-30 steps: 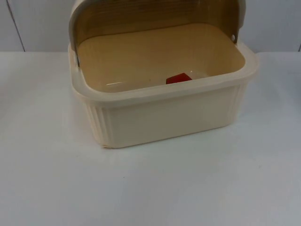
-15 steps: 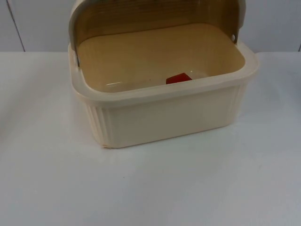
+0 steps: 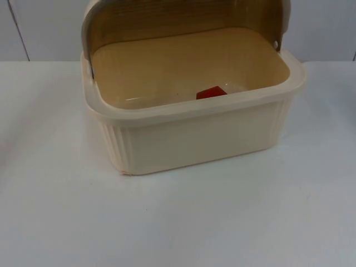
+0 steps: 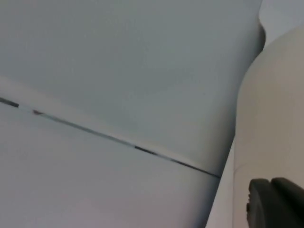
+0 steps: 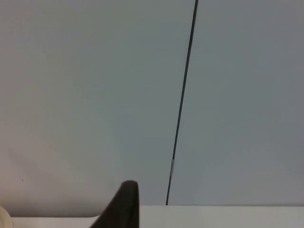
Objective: Open the box lid with the left hand, place the block into the box with the right hand, then close the box lid with the left hand.
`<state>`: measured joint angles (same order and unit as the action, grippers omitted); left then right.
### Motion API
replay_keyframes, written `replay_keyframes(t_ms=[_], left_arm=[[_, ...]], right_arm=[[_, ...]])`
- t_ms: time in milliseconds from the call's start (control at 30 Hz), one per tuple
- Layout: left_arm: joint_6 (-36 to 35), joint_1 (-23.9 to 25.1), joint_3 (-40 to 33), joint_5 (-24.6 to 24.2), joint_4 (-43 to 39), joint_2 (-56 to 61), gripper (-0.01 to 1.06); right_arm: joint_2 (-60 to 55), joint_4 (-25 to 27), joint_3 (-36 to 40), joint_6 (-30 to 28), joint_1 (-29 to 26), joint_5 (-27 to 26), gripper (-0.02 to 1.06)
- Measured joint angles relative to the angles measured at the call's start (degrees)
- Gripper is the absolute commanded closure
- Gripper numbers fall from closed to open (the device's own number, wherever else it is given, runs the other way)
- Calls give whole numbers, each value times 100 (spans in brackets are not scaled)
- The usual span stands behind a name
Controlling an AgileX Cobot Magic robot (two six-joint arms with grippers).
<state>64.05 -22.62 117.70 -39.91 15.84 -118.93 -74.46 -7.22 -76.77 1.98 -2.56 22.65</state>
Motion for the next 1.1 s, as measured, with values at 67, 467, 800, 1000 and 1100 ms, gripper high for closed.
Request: replay_keyframes(t_ms=[67,467,800,1000,1100], left_arm=[[0,0,0,-14,59,0,105],[105,0,-321,-215,105,-25,105],[129,0,-333,-518,145,-25,105],[129,0,-333,-690,293,-25,105],[129,0,-333,-756,326,-25,105]], right_arm=[[0,0,0,0,0,0,0],[0,11,0,0,0,0,0],[0,11,0,11,0,3,0],[0,11,0,11,0,3,0],[0,11,0,11,0,3,0]])
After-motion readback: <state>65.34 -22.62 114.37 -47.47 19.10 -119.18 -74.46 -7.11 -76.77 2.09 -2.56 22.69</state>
